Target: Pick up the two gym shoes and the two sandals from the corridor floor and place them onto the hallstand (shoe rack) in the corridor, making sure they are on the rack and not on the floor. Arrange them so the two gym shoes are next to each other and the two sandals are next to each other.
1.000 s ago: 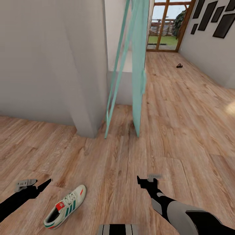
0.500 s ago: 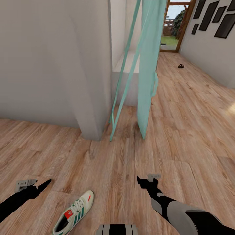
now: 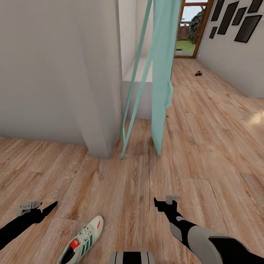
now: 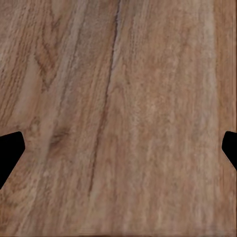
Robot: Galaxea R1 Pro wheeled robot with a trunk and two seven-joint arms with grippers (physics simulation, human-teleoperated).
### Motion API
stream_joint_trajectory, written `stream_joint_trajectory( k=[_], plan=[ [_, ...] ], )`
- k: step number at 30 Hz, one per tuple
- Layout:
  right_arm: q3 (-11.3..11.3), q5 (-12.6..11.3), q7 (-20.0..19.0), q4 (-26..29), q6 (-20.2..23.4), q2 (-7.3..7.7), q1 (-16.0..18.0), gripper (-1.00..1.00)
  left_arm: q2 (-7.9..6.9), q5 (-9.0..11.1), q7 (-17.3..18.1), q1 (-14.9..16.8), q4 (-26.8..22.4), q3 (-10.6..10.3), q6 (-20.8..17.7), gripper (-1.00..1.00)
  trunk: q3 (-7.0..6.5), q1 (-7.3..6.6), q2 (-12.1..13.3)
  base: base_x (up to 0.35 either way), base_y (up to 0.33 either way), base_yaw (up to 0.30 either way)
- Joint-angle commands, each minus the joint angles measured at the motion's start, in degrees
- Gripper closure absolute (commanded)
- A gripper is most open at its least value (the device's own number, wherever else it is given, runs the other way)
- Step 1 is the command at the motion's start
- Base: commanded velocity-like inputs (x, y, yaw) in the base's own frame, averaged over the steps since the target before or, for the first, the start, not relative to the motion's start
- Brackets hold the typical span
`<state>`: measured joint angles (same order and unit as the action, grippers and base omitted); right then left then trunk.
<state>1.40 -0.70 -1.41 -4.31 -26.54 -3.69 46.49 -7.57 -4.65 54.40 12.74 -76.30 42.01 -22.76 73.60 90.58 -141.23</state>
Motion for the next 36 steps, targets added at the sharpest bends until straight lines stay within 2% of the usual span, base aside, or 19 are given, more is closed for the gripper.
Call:
stream_joint_trajectory(
  k=[1,8,22,36],
  plan=[
    [0.01,-0.01,0.0,0.0,0.0,0.0,0.0,-1.0,0.0,0.0,0.0,0.0,0.0,0.0,0.0,-1.0,0.0,0.0,0.0,0.0,0.0,-0.254],
    [0.01,-0.04,0.01,0.0,0.0,0.0,0.0,-1.0,0.01,0.13,0.0,0.0,0.01,0.0,0.0,-1.0,0.0,0.0,0.0,0.0,0.14,-0.149],
    [0.01,-0.02,0.0,0.0,0.0,0.01,0.0,-1.0,0.0,0.08,0.0,0.0,0.01,0.0,0.0,-1.0,0.0,0.0,0.0,0.0,0.101,-0.005],
    [0.01,-0.03,0.0,0.0,0.0,0.02,0.0,-1.0,0.01,0.09,0.0,0.0,0.01,0.0,0.0,-1.0,0.0,0.0,0.0,0.0,0.009,0.0]
  ],
)
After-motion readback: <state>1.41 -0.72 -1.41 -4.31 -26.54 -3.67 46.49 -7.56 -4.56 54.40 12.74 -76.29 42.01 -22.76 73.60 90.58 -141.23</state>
